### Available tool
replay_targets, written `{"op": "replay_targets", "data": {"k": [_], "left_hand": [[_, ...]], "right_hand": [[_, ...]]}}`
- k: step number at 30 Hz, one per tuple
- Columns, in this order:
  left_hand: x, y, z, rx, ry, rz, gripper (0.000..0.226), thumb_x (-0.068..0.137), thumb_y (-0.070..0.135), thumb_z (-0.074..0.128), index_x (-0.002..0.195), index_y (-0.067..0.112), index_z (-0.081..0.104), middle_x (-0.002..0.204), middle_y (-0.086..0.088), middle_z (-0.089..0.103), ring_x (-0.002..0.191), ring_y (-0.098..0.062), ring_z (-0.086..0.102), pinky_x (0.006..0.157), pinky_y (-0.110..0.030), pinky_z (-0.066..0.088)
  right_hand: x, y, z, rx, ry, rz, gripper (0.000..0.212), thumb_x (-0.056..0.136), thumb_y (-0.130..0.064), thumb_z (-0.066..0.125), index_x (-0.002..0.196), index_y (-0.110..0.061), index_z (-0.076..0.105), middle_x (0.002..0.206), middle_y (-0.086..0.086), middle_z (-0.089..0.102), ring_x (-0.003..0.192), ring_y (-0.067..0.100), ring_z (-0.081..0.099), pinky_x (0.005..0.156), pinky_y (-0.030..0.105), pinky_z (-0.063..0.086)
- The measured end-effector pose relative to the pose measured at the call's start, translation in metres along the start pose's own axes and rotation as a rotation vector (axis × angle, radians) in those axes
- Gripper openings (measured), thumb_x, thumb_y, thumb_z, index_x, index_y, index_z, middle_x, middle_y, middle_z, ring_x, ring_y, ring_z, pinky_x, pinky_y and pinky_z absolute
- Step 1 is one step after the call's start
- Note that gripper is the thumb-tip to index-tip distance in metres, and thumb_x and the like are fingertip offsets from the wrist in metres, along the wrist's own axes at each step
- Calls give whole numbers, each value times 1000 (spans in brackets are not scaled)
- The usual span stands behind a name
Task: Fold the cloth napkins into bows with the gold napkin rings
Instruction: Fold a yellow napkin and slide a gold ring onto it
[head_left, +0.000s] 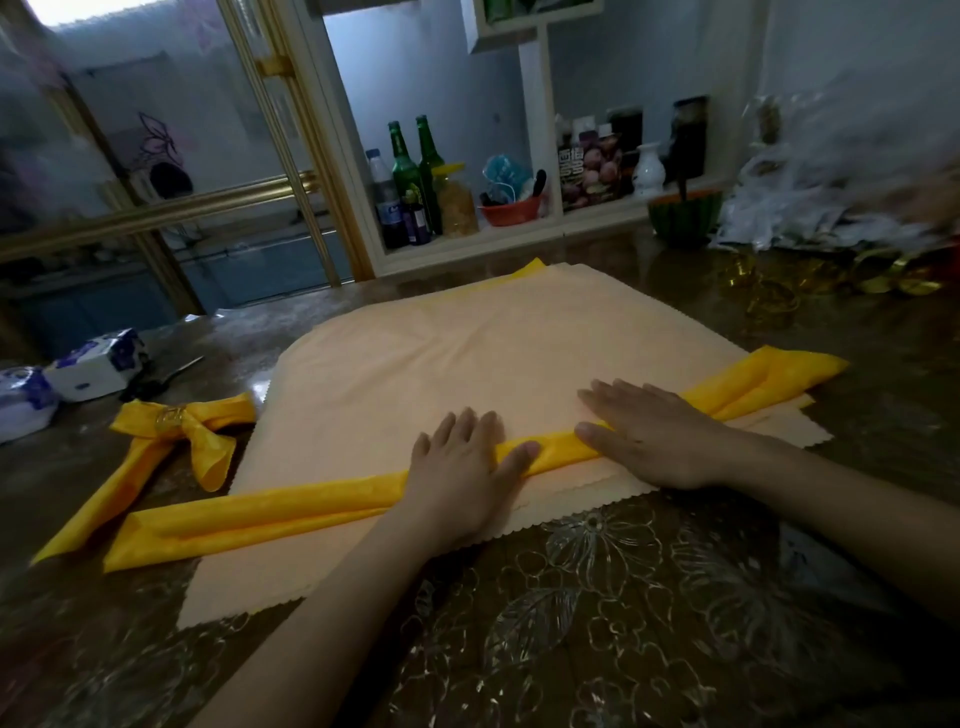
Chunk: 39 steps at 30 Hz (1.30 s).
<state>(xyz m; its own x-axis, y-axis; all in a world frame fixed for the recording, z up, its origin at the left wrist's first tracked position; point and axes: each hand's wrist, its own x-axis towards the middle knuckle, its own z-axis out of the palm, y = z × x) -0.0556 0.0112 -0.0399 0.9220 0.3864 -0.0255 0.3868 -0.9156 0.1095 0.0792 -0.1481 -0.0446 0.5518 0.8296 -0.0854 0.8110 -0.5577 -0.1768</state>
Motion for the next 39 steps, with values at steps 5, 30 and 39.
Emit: {"op": "replay_targets", "data": {"k": [5,30,39], "left_hand": [[-2,2,-3,-8,44,32,57,96,55,25,143,23,27,151,-3,28,139,-23,22,112,-46,17],[-3,-1,-29,-604,-163,220,21,81,21,64,94,5,65,103,-6,65,96,-19,61,86,-30,49],[-10,-12,-42,-593,-271,232,14,90,18,58,97,23,69,96,10,64,92,-5,57,84,-21,44]], "right_hand": [[-13,40,-6,3,38,145,70,92,-55,9,151,-18,1,159,3,-1,146,16,1,116,30,1],[-59,-118,-32,519,-231,-334,27,93,-35,54,103,-11,64,90,1,67,73,5,60,63,14,48],[-3,-67,-32,576,25,-264,37,83,-9,67,106,-28,45,90,-10,48,72,2,45,61,12,42]]}}
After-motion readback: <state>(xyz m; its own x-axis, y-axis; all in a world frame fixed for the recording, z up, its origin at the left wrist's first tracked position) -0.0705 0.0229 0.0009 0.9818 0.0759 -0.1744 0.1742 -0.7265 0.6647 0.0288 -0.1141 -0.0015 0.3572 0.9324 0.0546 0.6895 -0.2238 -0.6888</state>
